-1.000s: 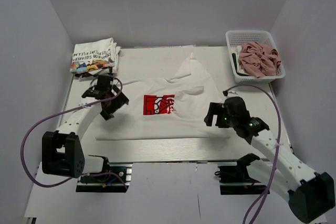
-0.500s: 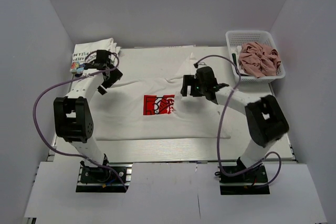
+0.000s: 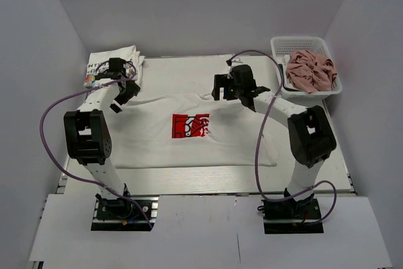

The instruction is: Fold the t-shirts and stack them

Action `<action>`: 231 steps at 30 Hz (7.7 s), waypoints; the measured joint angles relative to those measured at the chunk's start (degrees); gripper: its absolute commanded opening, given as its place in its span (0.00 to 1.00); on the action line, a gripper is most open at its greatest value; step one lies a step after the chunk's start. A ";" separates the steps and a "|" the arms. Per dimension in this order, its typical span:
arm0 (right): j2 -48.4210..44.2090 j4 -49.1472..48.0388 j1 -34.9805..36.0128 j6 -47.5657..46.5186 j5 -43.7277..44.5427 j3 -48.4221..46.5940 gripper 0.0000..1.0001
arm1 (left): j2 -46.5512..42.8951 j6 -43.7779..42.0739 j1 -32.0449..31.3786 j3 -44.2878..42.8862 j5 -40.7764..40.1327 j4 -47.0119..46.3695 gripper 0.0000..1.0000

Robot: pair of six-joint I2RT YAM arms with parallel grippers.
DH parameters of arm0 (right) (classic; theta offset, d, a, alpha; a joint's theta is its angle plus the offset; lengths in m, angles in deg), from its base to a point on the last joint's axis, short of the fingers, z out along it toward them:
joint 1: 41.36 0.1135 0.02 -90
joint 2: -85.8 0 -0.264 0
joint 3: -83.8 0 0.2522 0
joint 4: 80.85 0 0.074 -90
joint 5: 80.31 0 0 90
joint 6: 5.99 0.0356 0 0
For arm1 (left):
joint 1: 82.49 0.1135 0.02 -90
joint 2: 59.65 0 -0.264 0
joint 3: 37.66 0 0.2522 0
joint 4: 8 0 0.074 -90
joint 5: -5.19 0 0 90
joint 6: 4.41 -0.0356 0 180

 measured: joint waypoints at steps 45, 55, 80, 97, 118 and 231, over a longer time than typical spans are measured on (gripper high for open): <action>23.30 5.25 -9.70 0.79 2.95 -30.95 0.90 | 21.40 -1.90 2.16 -15.65 0.44 1.46 0.85; 36.52 4.79 -10.34 -2.91 3.50 -44.70 0.90 | 22.14 -1.88 2.19 -19.58 1.68 2.05 0.60; 41.88 0.72 -8.28 -6.08 11.23 -49.53 0.90 | 22.95 -2.71 2.19 -17.38 2.97 -0.83 0.00; 39.89 8.31 -5.01 -3.06 13.35 -49.11 0.90 | 22.18 -2.82 2.19 -15.93 2.93 -2.05 0.00; 32.72 9.62 -4.52 -0.92 15.69 -44.44 0.90 | 21.99 -2.97 2.19 -15.47 2.93 -2.51 0.00; -52.50 31.71 7.93 22.05 15.96 40.81 0.91 | -23.34 6.19 1.79 29.57 -0.98 5.44 1.00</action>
